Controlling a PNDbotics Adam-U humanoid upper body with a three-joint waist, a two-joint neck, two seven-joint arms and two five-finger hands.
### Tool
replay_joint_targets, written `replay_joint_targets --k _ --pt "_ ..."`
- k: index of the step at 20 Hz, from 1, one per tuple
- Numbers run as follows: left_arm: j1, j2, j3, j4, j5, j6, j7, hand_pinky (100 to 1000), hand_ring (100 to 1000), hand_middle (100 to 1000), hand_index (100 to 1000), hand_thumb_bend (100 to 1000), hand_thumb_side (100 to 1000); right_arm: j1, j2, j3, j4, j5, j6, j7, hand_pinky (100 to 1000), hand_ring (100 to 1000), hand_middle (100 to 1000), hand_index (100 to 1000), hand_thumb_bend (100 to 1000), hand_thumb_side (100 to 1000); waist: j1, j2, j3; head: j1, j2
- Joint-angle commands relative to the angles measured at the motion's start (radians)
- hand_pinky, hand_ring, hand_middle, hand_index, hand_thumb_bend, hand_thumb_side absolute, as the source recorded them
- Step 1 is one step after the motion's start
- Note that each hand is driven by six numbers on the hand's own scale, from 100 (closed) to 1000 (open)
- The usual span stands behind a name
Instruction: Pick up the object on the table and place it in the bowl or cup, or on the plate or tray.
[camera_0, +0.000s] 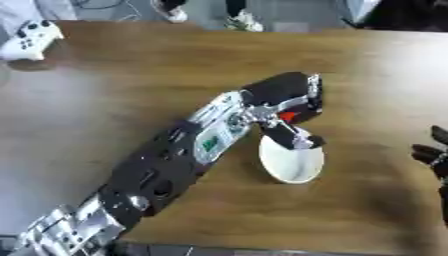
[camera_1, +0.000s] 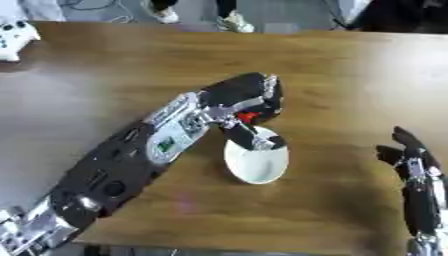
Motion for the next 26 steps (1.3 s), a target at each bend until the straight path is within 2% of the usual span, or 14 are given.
replay_joint_targets --k 1,18,20,21,22,23,24,25,26 --pt "-0.009 -0.006 -0.003 -0.007 0.009 -0.006 0.003 367 100 100 145 378 100 -0.007 -0.024 -0.010 -0.015 0.007 -0.002 -0.004 763 733 915 820 100 789 -0.001 -0.009 0.002 -0.010 0.000" --pt "-0.027 -0.034 -0.050 -0.031 0.089 -0.006 -0.046 360 100 100 153 381 100 -0.008 -0.027 -0.014 -0.002 0.016 -0.004 -0.006 763 734 916 821 100 788 0.007 -0.014 0.006 -0.048 0.000" --pt "-0.027 -0.034 -0.051 -0.034 0.091 -0.006 -0.048 397 100 100 165 391 100 -0.008 -0.027 -0.014 -0.002 0.016 -0.004 -0.006 764 734 916 821 100 788 0.008 -0.014 0.006 -0.049 0.000" --pt "-0.027 -0.034 -0.050 -0.037 0.092 -0.008 -0.046 464 100 100 189 433 100 -0.008 -0.027 -0.014 -0.002 0.016 -0.004 -0.006 764 734 916 821 100 788 0.007 -0.014 0.007 -0.049 0.000" --pt "-0.027 -0.034 -0.049 -0.039 0.094 -0.011 -0.043 511 100 100 208 437 152 -0.008 -0.027 -0.014 -0.001 0.016 -0.005 -0.005 764 734 916 821 100 779 0.007 -0.014 0.007 -0.050 0.000" --pt "-0.027 -0.033 -0.049 -0.043 0.099 -0.017 -0.039 579 100 100 251 590 155 -0.008 -0.027 -0.014 -0.001 0.017 -0.005 -0.005 764 735 916 821 100 787 0.007 -0.013 0.007 -0.050 0.000" --pt "-0.027 -0.032 -0.049 -0.045 0.107 -0.024 -0.035 604 100 100 269 633 169 -0.008 -0.027 -0.014 0.000 0.017 -0.005 -0.005 764 735 916 821 100 787 0.007 -0.013 0.008 -0.051 0.000" --pt "-0.027 -0.032 -0.049 -0.049 0.117 -0.033 -0.032 663 100 100 321 739 190 -0.008 -0.028 -0.014 0.001 0.017 -0.005 -0.006 764 735 916 821 100 787 0.007 -0.013 0.008 -0.051 0.000" --pt "-0.028 -0.030 -0.049 -0.051 0.127 -0.040 -0.032 706 100 100 355 781 191 -0.008 -0.028 -0.014 0.001 0.018 -0.005 -0.006 764 735 916 821 100 786 0.007 -0.013 0.009 -0.051 0.000"
